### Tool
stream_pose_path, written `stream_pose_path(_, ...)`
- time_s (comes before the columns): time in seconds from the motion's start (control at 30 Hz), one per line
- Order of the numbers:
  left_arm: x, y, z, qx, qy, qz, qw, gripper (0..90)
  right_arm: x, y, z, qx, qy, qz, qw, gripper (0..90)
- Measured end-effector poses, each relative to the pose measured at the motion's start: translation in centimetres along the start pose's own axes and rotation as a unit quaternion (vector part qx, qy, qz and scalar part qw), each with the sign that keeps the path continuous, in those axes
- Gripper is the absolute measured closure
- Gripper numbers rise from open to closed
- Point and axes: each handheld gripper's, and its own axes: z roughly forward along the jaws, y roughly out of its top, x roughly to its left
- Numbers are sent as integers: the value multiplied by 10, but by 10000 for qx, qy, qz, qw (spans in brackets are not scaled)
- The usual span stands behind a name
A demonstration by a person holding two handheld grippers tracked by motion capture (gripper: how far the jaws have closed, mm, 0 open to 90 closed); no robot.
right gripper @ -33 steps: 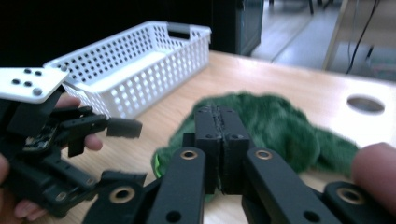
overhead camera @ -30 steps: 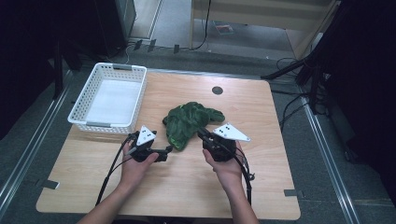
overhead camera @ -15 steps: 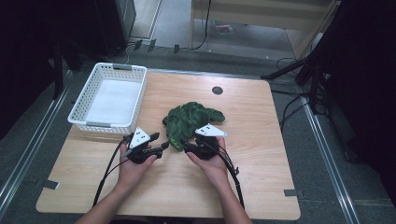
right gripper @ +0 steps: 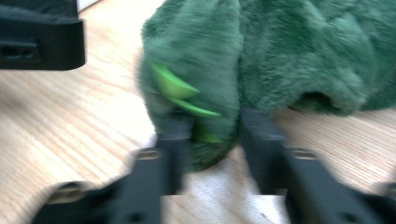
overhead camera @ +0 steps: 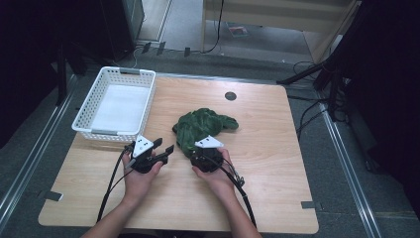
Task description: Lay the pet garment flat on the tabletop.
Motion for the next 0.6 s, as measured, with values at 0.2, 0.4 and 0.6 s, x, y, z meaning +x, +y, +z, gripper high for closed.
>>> stream_pose_path(0.2, 1, 0, 1, 13, -17, -48, 10000, 449, -12, 4, -20, -476, 200, 96, 9986, 892)
stream_pose_path(0.4, -3, 1, 4, 108, -116, 110, 9998, 357, -18, 21, -64, -1124, 364, 220, 9928, 895)
stream_pose_path(0.6, -23, 2, 11, 485, -232, 789, 9954, 207, -18, 43, -109, -1802, 637, 303, 9811, 898)
